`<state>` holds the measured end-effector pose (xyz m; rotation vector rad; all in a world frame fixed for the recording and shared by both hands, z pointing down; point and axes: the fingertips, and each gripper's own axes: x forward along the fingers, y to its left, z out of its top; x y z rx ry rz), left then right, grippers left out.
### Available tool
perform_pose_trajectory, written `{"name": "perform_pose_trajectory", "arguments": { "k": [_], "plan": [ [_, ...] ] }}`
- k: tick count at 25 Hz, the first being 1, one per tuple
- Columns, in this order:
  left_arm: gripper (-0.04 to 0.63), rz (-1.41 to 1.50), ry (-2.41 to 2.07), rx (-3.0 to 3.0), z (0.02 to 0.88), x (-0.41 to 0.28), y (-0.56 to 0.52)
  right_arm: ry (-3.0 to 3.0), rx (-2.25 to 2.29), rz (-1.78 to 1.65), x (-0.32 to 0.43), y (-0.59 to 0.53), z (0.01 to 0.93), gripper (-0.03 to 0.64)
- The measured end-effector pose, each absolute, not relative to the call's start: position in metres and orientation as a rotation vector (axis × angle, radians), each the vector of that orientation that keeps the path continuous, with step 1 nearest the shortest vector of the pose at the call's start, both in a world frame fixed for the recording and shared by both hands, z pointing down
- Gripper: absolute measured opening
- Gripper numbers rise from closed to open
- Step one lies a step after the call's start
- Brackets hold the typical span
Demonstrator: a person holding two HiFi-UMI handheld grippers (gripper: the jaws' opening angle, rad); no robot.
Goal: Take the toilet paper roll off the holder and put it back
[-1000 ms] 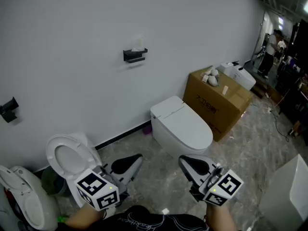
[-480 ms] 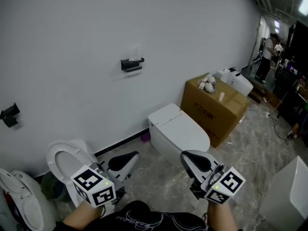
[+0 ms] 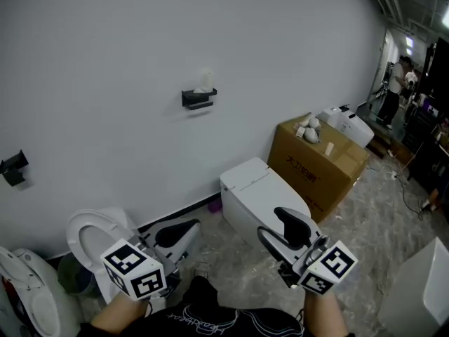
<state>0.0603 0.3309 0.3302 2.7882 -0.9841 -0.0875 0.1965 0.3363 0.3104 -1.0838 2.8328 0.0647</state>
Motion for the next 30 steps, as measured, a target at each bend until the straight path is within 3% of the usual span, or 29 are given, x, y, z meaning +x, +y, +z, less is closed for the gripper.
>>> {"name": "perform_pose_trajectory", "arguments": {
  "k": [10,30],
  "plan": [
    [0.006,-0.103,-0.965,2.782,0.333,0.044,0.228,2.814,-1.164,0.048,0.186,0.227,0.313,0.377],
    [0.006,-0.076,-0.967,2.754,0.327,-0.038,-0.091,2.927,-1.262,0.023,0.105,-0.078,0.299,0.394]
  ]
}}
